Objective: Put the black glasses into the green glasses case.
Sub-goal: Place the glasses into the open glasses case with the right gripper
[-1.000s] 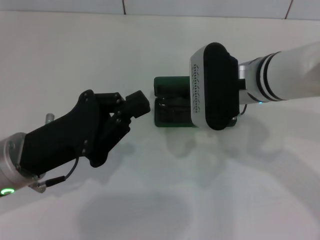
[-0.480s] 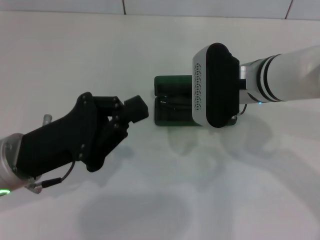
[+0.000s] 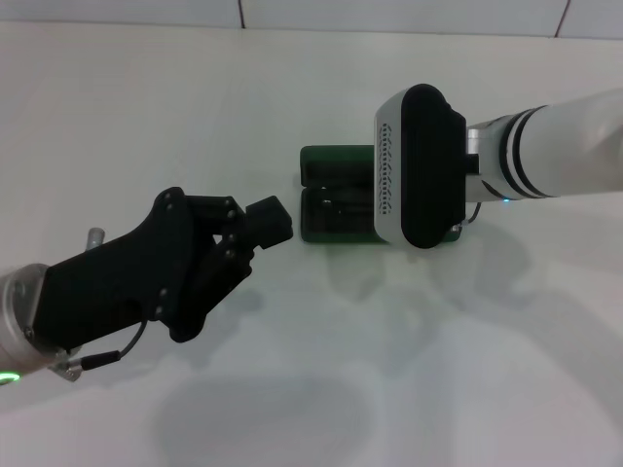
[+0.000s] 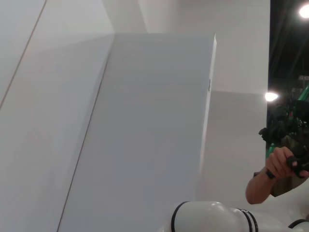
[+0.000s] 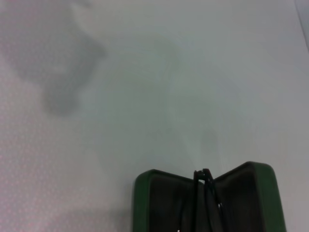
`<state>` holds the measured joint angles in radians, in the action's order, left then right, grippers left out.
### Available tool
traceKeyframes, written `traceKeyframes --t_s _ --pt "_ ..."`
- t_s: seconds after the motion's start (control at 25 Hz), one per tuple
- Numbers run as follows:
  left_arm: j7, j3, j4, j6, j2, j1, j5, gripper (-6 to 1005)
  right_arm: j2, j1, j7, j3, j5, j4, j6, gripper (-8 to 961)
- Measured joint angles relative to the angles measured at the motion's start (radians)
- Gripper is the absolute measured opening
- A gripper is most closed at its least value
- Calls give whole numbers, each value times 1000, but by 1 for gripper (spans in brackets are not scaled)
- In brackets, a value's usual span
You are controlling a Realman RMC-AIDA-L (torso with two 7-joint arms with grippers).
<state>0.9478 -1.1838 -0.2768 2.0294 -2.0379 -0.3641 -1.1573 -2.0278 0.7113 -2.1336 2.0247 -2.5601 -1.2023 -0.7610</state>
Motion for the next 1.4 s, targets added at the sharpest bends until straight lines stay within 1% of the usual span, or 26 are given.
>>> traceKeyframes --t_s 0.72,1.4 --pt "0 3 3 0 -1 8 6 41 0 -16 -34 0 -6 -44 -46 81" --pt "-2 3 6 0 1 8 1 42 0 -27 -35 -9 -12 -64 -58 86"
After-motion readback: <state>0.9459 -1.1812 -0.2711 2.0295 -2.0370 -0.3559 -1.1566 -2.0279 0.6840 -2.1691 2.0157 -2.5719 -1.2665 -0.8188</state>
